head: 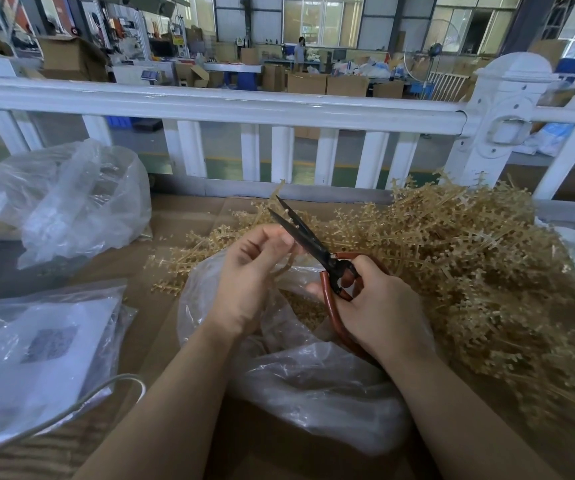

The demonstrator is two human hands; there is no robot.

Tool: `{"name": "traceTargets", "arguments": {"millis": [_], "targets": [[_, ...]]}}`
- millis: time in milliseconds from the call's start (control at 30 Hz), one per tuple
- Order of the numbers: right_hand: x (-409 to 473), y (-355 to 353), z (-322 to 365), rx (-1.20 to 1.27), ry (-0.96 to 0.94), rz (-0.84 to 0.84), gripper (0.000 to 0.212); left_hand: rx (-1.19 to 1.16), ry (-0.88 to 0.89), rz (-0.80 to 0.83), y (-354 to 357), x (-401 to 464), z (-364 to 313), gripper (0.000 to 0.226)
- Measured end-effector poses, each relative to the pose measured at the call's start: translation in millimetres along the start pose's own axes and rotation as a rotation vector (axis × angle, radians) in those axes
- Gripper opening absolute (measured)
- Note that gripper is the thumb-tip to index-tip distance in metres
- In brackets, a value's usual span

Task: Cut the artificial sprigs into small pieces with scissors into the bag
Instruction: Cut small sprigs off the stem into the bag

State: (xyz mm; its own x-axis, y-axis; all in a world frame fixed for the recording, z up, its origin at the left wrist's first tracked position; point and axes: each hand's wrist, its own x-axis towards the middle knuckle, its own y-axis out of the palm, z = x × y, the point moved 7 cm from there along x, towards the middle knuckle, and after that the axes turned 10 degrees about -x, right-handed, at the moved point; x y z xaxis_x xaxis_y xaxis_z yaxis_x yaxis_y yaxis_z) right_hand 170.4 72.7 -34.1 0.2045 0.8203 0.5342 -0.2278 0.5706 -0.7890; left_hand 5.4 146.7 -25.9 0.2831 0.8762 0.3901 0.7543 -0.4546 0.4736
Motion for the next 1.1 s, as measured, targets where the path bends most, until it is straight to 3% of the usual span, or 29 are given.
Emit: {"name": "traceTargets", "arguments": {"millis": [133,267,400,600,800,967,1100], "targets": [[-0.7,-2.4,2.0,0.014,-0.034,-0.017,0.071,-0.024,0.031,-0.016,-1.9,0.1,-2.3,0.003],[0.5,-2.9,4.6,-0.024,-0.048,0.000,0.073,0.055,0.065,-0.002,-1.5,1.0,-3.6,0.019],[1.4,-2.7,3.5,-0.029,-0.028,0.003,0.072,0.127,0.050,0.009,1.8,-1.3,-3.3,0.015],[1.6,-0.4,-0.4,-0.009,-0.017,0.004,0.069,0.096,0.022,0.017,2.5,-0.7,1.6,0.032],[2.9,-1.6,1.0,-0.031,-0.043,-0.030,0.061,0.079,0.007,0.028,-0.4,-0.4,1.9,0.022],[2.6,-2.0,1.9,-0.033,-0.053,-0.035,0.068,0.087,0.008,0.047,2.0,0.2,-1.3,0.006],[2.1,0.1,-0.2,-0.035,-0.052,-0.036,0.055,0.098,0.009,0.077,5.8,-0.8,-2.5,0.006]]}}
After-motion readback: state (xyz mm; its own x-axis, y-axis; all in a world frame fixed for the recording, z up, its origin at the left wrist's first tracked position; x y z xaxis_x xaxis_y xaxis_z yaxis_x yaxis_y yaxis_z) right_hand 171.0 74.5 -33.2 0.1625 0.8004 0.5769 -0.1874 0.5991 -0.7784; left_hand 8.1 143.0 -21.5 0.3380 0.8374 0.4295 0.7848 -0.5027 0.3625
